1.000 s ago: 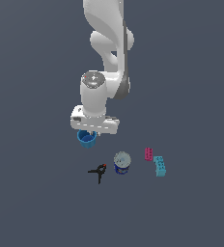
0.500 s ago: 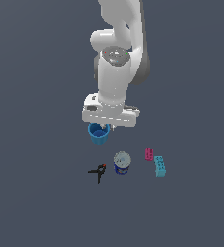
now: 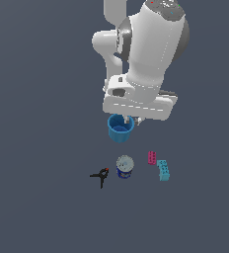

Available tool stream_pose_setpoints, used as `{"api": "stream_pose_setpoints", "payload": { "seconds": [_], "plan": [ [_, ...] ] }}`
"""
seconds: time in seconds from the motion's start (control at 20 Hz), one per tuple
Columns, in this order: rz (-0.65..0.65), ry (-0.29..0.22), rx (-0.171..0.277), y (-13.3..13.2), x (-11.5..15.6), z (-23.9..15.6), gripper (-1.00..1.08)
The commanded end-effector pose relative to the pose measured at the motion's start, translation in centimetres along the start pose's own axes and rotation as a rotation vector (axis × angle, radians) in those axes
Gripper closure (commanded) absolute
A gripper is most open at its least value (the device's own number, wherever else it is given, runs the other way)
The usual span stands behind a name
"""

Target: Pick up a designated object from a clutter of objects.

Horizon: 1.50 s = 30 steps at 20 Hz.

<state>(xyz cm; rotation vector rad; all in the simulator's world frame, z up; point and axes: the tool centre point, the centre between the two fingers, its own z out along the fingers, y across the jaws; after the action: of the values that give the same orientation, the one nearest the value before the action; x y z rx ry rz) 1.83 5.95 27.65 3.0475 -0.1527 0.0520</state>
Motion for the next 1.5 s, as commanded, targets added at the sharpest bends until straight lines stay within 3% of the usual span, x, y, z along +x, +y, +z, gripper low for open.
{"api": "stream_pose_setpoints", "payload": {
  "seconds": [0.0,0.75,1.45],
  "plan": [
    [0.0,0.001,0.001,-1.7,0.6,-2.5,1.08],
    [0.0,0.001,0.002,-9.5,3.3,-12.8,1.08],
    [0.0,0.001,0.003,-13.6,5.1,-18.3,1.08]
  ]
}}
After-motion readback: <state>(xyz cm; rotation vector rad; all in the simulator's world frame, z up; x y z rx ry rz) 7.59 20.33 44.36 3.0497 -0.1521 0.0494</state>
